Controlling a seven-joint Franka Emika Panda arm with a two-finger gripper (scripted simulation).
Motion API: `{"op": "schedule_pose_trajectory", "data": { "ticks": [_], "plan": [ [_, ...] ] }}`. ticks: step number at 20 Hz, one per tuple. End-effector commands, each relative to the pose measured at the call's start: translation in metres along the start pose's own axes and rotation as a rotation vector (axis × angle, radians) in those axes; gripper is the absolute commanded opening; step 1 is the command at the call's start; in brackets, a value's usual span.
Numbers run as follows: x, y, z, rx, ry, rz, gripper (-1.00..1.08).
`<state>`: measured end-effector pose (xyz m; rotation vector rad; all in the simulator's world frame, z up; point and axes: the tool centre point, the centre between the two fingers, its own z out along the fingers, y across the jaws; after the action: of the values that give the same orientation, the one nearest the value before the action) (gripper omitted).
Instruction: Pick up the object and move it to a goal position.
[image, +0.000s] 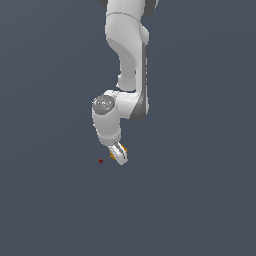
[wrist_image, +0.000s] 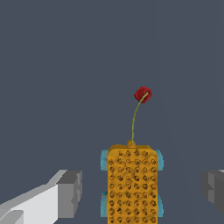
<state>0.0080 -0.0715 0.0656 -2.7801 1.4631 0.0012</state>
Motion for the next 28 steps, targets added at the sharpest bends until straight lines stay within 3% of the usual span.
{"op": "schedule_pose_trajectory", "data": {
  "ticks": [1,18,19,28],
  "plan": [
    [0.0,0.0,0.0,0.0,0.0,0.0,1.0],
    [0.0,0.0,0.051,0.0,0.0,0.005,1.0],
    [0.0,0.0,0.051,0.0,0.0,0.005,-1.0],
    [0.0,0.0,0.051,0.0,0.0,0.005,-1.0]
  ]
}}
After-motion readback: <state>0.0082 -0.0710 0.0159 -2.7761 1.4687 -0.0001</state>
